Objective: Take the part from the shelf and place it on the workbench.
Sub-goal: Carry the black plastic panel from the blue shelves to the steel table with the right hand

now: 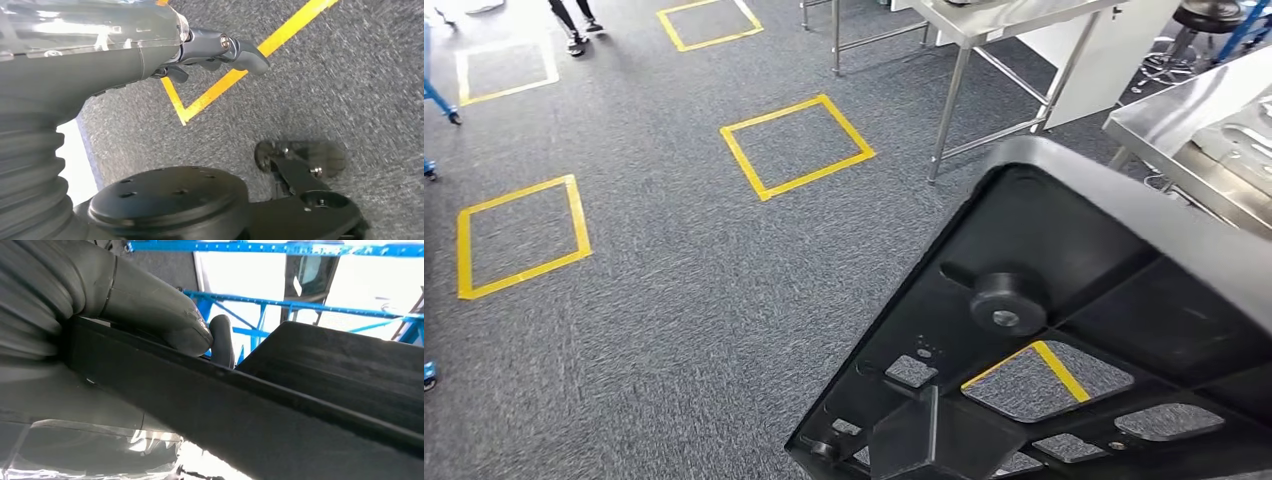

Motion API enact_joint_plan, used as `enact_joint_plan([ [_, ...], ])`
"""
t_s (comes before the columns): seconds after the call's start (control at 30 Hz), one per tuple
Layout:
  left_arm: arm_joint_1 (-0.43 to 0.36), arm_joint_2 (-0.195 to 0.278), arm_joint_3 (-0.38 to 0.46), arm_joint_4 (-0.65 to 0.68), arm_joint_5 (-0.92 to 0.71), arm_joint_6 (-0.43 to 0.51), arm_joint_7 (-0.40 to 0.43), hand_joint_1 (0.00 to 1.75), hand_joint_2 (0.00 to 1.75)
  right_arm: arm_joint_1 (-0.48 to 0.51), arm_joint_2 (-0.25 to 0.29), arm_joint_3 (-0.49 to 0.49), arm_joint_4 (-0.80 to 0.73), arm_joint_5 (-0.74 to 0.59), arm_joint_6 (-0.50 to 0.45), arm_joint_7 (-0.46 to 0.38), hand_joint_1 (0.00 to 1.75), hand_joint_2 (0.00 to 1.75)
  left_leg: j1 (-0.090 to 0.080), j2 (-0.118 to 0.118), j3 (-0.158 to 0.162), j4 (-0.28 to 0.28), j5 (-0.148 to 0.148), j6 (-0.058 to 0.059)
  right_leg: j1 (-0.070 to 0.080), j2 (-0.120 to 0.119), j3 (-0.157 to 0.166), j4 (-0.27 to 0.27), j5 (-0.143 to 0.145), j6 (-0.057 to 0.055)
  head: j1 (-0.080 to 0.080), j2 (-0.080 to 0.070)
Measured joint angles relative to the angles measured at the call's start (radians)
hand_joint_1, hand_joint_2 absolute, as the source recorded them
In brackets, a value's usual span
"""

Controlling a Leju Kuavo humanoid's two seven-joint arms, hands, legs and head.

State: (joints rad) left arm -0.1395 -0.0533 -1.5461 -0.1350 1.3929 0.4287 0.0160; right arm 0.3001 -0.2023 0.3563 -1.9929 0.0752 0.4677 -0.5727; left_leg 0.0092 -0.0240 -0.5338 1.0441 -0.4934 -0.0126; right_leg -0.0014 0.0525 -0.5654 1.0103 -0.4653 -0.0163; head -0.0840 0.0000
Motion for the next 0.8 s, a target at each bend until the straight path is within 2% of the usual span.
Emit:
enact_joint_plan([
  [0.07,0.003,0.000,0.000,0.000,0.007,0.002,-0.032,0.00,1.75,-0.003,-0.013,0.000,0.001,-0.018,0.002,-0.009,1.75,1.75,-0.001,-0.013,0.011,-0.035,-0.002,0.008,0.000,0.011,-0.011,0.005,0.003,0.012,0.000,0.000],
  [0.13,0.004,-0.002,0.002,0.000,0.017,0.003,-0.079,0.00,1.75,-0.008,-0.028,0.000,0.005,-0.034,0.008,-0.017,1.75,1.75,-0.001,-0.004,0.010,-0.041,0.002,0.020,-0.003,0.015,-0.016,0.005,0.005,0.023,0.000,0.000],
  [0.17,0.004,-0.003,0.004,0.000,0.023,0.003,-0.101,0.00,1.75,-0.015,-0.033,0.000,0.008,-0.038,0.014,-0.019,1.75,1.75,0.000,0.001,0.011,-0.044,0.005,0.026,-0.003,0.007,-0.021,0.016,-0.003,0.028,0.000,0.000],
  [0.23,0.004,-0.004,0.008,0.000,0.033,0.004,-0.130,0.00,1.75,-0.044,-0.039,0.001,0.017,-0.044,0.031,-0.019,1.75,1.75,0.001,0.017,0.012,-0.049,0.009,0.037,-0.004,-0.020,-0.057,0.092,-0.048,0.036,0.000,0.000],
  [0.3,0.004,-0.004,0.014,0.000,0.043,0.003,-0.134,0.00,1.75,-0.082,-0.038,0.002,0.032,-0.049,0.050,-0.017,1.75,1.75,-0.002,0.034,0.010,-0.049,0.009,0.041,-0.007,-0.038,-0.121,0.219,-0.104,0.043,0.000,0.000],
  [0.33,0.005,-0.004,0.018,0.000,0.047,0.002,-0.131,0.00,1.75,-0.098,-0.037,0.003,0.041,-0.052,0.057,-0.016,1.75,1.75,-0.004,0.041,0.010,-0.049,0.008,0.042,-0.009,-0.041,-0.143,0.264,-0.114,0.045,0.000,0.000],
  [0.37,0.005,-0.004,0.022,0.000,0.050,0.002,-0.128,0.00,1.75,-0.111,-0.036,0.003,0.048,-0.054,0.062,-0.015,1.75,1.75,-0.004,0.048,0.010,-0.049,0.008,0.041,-0.011,-0.044,-0.150,0.277,-0.107,0.046,0.000,0.000],
  [0.4,0.005,-0.005,0.025,0.000,0.052,0.002,-0.126,0.00,1.75,-0.122,-0.035,0.003,0.055,-0.055,0.065,-0.014,1.75,1.75,-0.005,0.053,0.012,-0.049,0.007,0.041,-0.012,-0.047,-0.137,0.250,-0.082,0.046,0.000,0.000],
  [0.47,0.004,-0.005,0.029,0.000,0.053,0.002,-0.125,0.00,1.75,-0.138,-0.035,0.004,0.064,-0.056,0.070,-0.014,1.75,1.75,-0.005,0.061,0.017,-0.049,0.004,0.036,-0.011,-0.066,-0.069,0.118,-0.018,0.040,0.000,0.000],
  [0.5,0.004,-0.005,0.030,0.000,0.053,0.002,-0.125,0.00,1.75,-0.145,-0.035,0.004,0.067,-0.056,0.071,-0.014,1.75,1.75,-0.007,0.065,0.018,-0.048,0.002,0.032,-0.007,-0.078,-0.040,0.058,0.001,0.035,0.000,0.000],
  [0.53,0.003,-0.005,0.031,0.000,0.053,0.002,-0.125,0.00,1.75,-0.151,-0.035,0.004,0.070,-0.057,0.071,-0.014,1.75,1.75,-0.009,0.068,0.019,-0.047,0.000,0.028,-0.003,-0.085,-0.022,0.021,0.008,0.029,0.000,0.000],
  [0.6,0.003,-0.006,0.032,0.000,0.053,0.002,-0.124,0.00,1.75,-0.158,-0.033,0.004,0.075,-0.057,0.071,-0.014,1.75,1.75,-0.012,0.076,0.020,-0.047,-0.003,0.018,0.004,-0.083,-0.019,0.006,0.005,0.019,0.000,0.000],
  [0.7,0.000,-0.006,0.033,0.000,0.053,0.002,-0.124,0.00,1.75,-0.161,-0.032,0.004,0.078,-0.058,0.071,-0.014,1.75,1.75,-0.008,0.071,0.017,-0.031,-0.020,0.002,-0.002,-0.067,-0.015,-0.003,0.009,0.003,0.000,0.000],
  [0.77,0.000,-0.006,0.034,0.000,0.053,0.002,-0.124,0.00,1.75,-0.165,-0.030,0.005,0.080,-0.058,0.071,-0.014,1.75,1.75,-0.006,0.050,-0.011,0.035,-0.058,-0.003,-0.004,-0.060,-0.012,-0.007,0.010,-0.005,0.000,0.000],
  [0.8,0.000,-0.006,0.034,0.000,0.053,0.002,-0.121,0.00,1.75,-0.167,-0.028,0.005,0.081,-0.058,0.072,-0.014,1.75,1.75,-0.006,0.042,-0.042,0.096,-0.087,-0.005,-0.004,-0.055,-0.012,-0.007,0.010,-0.008,0.000,0.000],
])
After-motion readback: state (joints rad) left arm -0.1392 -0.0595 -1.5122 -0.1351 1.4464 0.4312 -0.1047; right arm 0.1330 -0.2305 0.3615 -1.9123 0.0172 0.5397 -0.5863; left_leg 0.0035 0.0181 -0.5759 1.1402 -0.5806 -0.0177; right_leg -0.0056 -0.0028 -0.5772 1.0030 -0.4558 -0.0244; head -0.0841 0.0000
